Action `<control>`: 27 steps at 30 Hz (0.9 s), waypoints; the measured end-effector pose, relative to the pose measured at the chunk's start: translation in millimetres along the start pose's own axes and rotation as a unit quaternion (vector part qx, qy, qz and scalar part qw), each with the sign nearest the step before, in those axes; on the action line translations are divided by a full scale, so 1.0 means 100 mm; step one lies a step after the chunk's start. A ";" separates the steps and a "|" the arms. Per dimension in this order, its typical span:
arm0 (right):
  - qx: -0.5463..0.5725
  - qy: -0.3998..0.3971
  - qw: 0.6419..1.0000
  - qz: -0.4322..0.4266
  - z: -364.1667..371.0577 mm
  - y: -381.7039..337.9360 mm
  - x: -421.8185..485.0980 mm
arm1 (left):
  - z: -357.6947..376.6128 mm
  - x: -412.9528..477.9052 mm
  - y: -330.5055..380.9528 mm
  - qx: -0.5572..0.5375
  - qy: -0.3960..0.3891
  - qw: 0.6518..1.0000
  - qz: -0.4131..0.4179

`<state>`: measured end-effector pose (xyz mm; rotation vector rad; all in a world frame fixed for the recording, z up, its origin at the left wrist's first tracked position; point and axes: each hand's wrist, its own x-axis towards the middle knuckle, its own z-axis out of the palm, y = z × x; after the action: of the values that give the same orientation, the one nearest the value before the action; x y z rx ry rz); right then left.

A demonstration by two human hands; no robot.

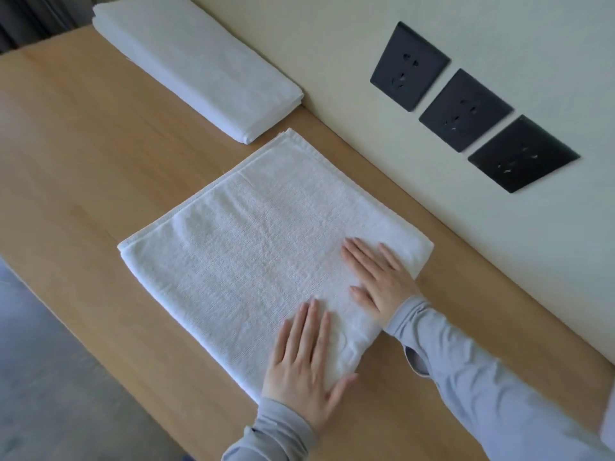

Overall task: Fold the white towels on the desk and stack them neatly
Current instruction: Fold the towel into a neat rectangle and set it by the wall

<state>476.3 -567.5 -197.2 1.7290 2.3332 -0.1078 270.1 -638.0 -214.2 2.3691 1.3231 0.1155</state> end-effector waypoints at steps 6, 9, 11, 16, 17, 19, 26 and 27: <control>0.001 -0.011 0.994 0.107 -0.06 0.54 0.12 | -0.09 -0.09 -0.13 -0.013 0.046 0.998 -0.028; 0.047 0.040 0.993 0.100 -0.23 0.34 0.36 | -0.27 -0.04 -0.50 0.006 0.088 0.986 -0.139; 0.081 0.085 0.993 -0.019 -0.32 -0.11 0.57 | -0.40 0.03 -0.77 0.019 0.096 0.980 -0.173; 0.031 0.043 0.985 -0.166 -0.14 -0.58 0.95 | -0.40 0.05 -1.05 0.016 0.097 0.983 -0.156; 0.042 0.040 0.990 -0.131 -0.11 -0.41 0.98 | -0.39 0.05 -1.05 0.015 0.100 0.983 -0.154; 0.066 0.037 0.997 -0.029 -0.07 -0.01 1.03 | -0.38 0.06 -1.05 0.007 0.116 0.982 -0.150; 0.307 -0.023 0.917 0.255 -0.26 0.63 1.27 | -0.66 0.13 -0.99 -0.219 0.353 0.816 -0.403; 0.315 -0.029 0.910 0.270 -0.29 0.63 1.30 | -0.71 0.15 -1.01 -0.283 0.351 0.759 -0.469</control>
<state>496.7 -421.3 -194.2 2.5524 1.7832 -0.8739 178.7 -556.6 -191.9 0.9489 2.2383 0.9970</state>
